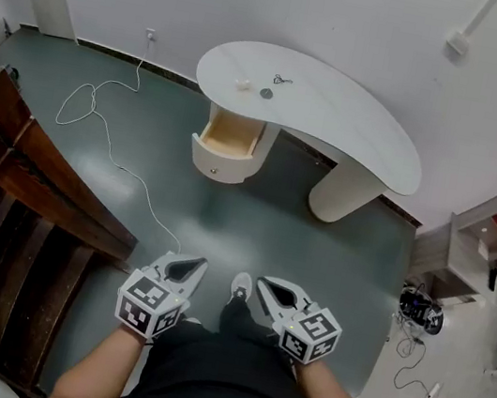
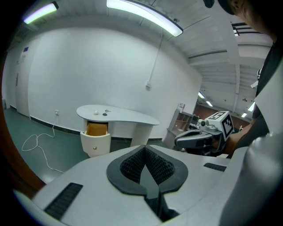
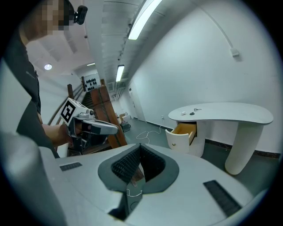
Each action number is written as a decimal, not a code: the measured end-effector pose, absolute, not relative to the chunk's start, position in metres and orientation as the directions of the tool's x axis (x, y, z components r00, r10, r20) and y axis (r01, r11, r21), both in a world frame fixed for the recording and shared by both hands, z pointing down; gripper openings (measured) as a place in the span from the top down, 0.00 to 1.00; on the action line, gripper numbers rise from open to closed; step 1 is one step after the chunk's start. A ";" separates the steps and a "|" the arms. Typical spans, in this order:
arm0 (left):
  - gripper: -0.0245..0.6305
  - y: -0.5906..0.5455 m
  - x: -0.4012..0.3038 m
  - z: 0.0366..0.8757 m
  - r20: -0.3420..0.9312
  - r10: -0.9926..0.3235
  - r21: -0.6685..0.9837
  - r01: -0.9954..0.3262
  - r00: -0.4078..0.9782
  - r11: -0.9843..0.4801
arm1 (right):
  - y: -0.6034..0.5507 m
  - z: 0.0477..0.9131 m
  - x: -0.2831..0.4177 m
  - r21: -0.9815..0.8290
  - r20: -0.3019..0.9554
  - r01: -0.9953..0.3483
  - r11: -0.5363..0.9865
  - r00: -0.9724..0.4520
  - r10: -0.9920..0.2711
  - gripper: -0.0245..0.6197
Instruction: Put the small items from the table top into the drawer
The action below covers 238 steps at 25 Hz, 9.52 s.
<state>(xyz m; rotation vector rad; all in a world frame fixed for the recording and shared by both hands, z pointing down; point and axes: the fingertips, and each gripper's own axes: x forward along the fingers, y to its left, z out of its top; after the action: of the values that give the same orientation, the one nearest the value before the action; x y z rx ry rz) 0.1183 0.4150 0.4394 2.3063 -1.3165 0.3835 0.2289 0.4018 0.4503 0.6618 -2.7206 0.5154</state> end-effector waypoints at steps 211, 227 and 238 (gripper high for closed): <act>0.94 -0.115 -0.140 0.532 0.677 -0.679 0.229 -0.958 0.286 -0.174 | -0.229 0.583 -0.089 0.099 0.678 -0.144 0.985 -0.715 -0.173 0.93; 0.94 -0.093 -0.143 0.518 0.676 -0.717 0.222 -0.975 0.170 -0.022 | -0.308 0.603 -0.097 0.318 0.771 0.081 0.945 -0.602 -0.208 0.79; 0.94 -0.089 -0.152 0.505 0.656 -0.749 0.236 -0.968 0.093 0.087 | -0.317 0.625 -0.102 0.297 0.825 0.199 0.934 -0.546 -0.146 0.70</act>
<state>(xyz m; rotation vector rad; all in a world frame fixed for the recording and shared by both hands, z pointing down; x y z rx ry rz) -0.1519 -0.0894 0.5054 1.7084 -1.7019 0.4188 -0.1022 -0.3171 0.6254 -0.0373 -2.1020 -0.4424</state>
